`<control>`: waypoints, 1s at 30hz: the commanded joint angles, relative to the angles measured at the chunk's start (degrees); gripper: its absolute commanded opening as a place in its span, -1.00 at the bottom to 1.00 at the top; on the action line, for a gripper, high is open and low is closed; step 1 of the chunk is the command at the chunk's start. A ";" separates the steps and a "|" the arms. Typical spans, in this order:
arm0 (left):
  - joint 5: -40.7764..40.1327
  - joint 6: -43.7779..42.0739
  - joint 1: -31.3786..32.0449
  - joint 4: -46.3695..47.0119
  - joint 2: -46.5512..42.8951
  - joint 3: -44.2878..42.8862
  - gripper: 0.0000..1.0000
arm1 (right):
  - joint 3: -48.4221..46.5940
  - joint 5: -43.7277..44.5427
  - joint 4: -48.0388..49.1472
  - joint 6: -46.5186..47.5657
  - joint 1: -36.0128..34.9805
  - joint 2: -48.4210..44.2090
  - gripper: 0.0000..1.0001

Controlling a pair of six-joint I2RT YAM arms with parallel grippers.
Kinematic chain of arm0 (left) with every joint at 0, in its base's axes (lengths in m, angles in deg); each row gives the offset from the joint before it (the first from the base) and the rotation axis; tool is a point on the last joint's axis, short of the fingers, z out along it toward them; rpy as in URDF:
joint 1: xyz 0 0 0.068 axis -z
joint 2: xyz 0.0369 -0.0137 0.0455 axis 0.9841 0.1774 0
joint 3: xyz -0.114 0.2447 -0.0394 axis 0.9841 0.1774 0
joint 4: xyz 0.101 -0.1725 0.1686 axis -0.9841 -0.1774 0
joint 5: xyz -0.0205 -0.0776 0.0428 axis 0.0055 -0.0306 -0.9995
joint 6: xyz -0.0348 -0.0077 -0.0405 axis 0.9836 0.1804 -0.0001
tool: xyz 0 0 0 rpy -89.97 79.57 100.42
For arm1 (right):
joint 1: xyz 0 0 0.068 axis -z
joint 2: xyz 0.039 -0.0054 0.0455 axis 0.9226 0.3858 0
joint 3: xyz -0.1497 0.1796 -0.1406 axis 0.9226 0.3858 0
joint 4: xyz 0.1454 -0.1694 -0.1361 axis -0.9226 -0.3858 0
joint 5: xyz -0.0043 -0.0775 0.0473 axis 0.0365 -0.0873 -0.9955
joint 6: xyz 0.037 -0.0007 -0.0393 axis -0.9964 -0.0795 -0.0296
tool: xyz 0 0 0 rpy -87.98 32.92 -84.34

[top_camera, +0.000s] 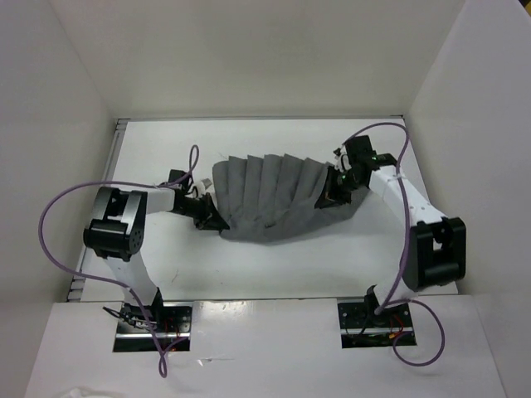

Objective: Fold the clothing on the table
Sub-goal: Fold the skirt

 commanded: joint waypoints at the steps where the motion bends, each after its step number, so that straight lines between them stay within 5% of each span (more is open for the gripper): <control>1: 0.45 -1.96 2.51 2.71 -9.58 -0.75 -1.00 | 2.16 -0.35 -6.16 -4.22 -1.87 -8.97 -1.00; 20: -3.77 -0.83 2.52 -19.44 -31.10 -3.91 -1.00 | 1.48 12.82 -20.69 -11.87 -1.88 -15.82 -1.00; 30: -13.78 0.49 1.11 -14.54 -24.36 -11.11 -1.00 | -5.73 22.24 -17.19 -13.55 0.57 -11.97 -1.00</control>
